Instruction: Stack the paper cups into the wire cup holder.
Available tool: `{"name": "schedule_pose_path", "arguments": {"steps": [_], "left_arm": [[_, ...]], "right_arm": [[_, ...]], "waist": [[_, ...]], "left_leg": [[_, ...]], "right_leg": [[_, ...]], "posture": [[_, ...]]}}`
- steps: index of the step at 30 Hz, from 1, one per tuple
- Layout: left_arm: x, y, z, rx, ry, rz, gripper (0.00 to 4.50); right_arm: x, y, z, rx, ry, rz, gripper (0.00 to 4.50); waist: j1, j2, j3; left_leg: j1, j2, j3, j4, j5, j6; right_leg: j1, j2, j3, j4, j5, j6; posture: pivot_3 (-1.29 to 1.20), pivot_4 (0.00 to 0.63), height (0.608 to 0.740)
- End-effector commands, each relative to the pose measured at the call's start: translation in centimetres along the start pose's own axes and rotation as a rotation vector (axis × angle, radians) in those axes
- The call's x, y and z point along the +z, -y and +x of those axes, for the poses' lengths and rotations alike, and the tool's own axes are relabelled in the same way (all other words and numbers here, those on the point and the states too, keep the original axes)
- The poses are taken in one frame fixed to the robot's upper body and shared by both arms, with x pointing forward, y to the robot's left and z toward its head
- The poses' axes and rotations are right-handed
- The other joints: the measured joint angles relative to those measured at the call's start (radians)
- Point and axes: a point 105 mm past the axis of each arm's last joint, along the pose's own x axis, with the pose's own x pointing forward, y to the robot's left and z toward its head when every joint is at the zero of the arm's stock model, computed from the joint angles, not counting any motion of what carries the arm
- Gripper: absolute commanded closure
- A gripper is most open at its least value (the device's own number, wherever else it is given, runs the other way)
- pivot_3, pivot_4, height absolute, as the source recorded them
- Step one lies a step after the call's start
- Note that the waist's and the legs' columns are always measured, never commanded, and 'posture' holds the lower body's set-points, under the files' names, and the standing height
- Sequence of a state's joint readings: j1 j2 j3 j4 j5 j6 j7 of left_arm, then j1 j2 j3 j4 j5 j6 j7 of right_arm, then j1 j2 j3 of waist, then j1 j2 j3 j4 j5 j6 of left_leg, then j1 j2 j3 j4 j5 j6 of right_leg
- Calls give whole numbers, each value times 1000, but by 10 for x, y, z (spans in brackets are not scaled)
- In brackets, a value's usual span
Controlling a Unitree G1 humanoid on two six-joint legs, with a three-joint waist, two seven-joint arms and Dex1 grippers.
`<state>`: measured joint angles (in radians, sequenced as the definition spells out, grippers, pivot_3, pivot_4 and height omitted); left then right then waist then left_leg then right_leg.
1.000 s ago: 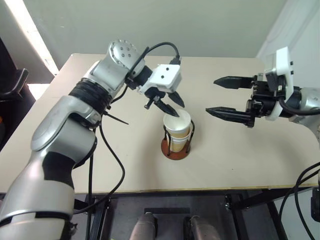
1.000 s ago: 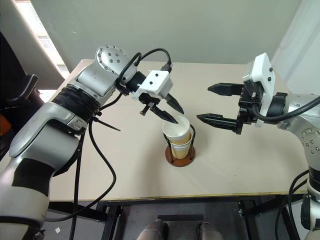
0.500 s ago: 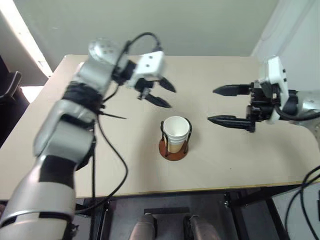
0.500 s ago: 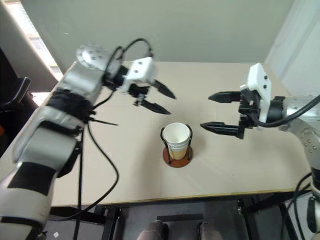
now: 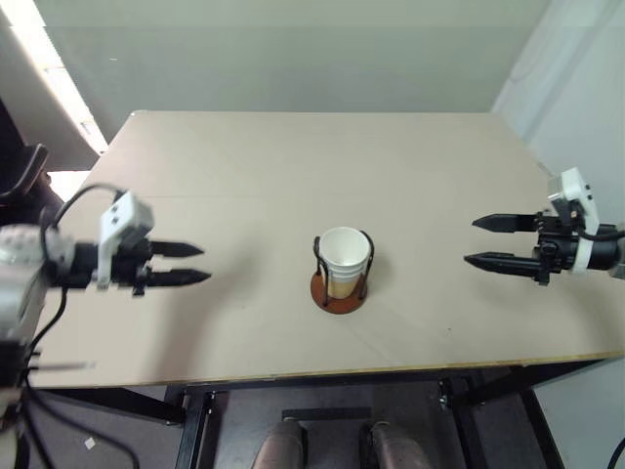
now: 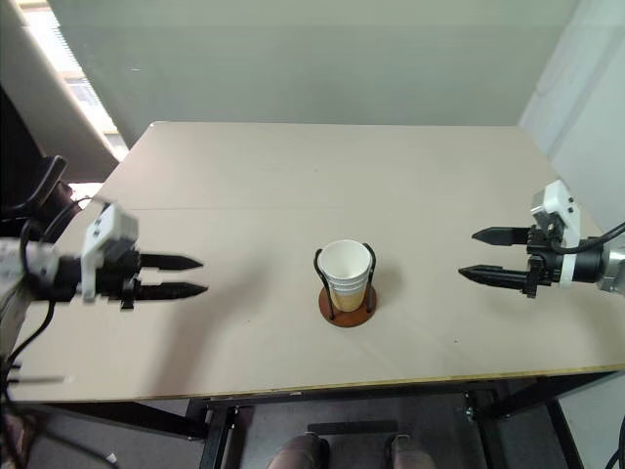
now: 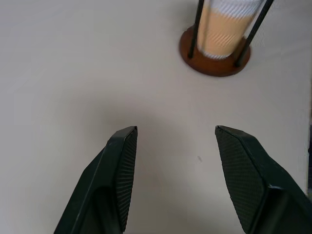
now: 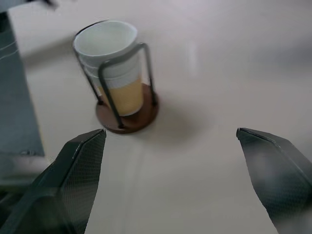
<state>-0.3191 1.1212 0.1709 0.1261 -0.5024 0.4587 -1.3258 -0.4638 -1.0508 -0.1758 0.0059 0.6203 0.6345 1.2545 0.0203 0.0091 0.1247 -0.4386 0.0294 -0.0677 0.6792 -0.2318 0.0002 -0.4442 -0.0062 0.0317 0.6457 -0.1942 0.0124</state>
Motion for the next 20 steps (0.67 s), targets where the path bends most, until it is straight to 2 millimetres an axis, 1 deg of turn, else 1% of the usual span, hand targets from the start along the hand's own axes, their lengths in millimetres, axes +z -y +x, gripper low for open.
{"name": "schedule_pose_path", "arguments": {"steps": [1,3,4,6,8,11,13,17,20], "left_arm": [[9,1,-22,124,66,-14,1796],[2,4,-28,159,79,-54,1796],[1,5,-28,162,90,-67,1796],[3,8,-24,152,114,-88,1796],[4,11,-17,130,131,-107,1796],[6,16,-14,109,128,-109,1796],[9,17,-17,108,136,-110,1796],[10,16,-20,119,130,-110,1796],[13,18,-20,103,129,-109,1796]], "right_arm": [[19,5,-9,-15,23,-76,35],[27,5,-4,10,35,-93,35],[29,6,-1,18,36,-101,35],[31,4,3,43,27,-112,35],[35,0,7,75,27,-127,35],[40,-5,9,106,32,-138,35],[39,-3,12,106,29,-140,35],[40,-3,15,110,39,-138,35],[34,-6,20,124,27,-113,35]], "waist": [[-6,-1,0],[-13,-1,0],[-14,-1,0],[-14,-1,0],[-13,-1,-1],[-15,-1,-1],[-15,-1,-1],[-14,-1,-1],[-14,-1,-1]], "left_leg": [[4,0,0,-2,0,-1],[7,0,-1,-5,2,-3],[11,0,0,-9,5,-5],[19,0,-1,-16,10,-6],[22,0,-3,-18,11,-5],[21,1,-4,-18,11,-6],[19,0,-4,-18,10,-9],[19,1,-4,-18,7,-12],[19,1,-4,-18,3,-13]], "right_leg": [[2,0,0,0,-1,-3],[3,1,0,1,0,-6],[5,2,1,1,2,-9],[11,2,1,0,2,-11],[14,2,1,0,2,-13],[12,3,1,1,2,-14],[10,3,1,1,1,-14],[9,3,1,0,-1,-15],[9,3,0,1,-2,-14]], "posture": [[0,150,740],[0,150,740],[0,150,740],[0,150,740],[0,150,740],[0,150,740],[0,150,740],[0,150,740],[0,150,740]]}}
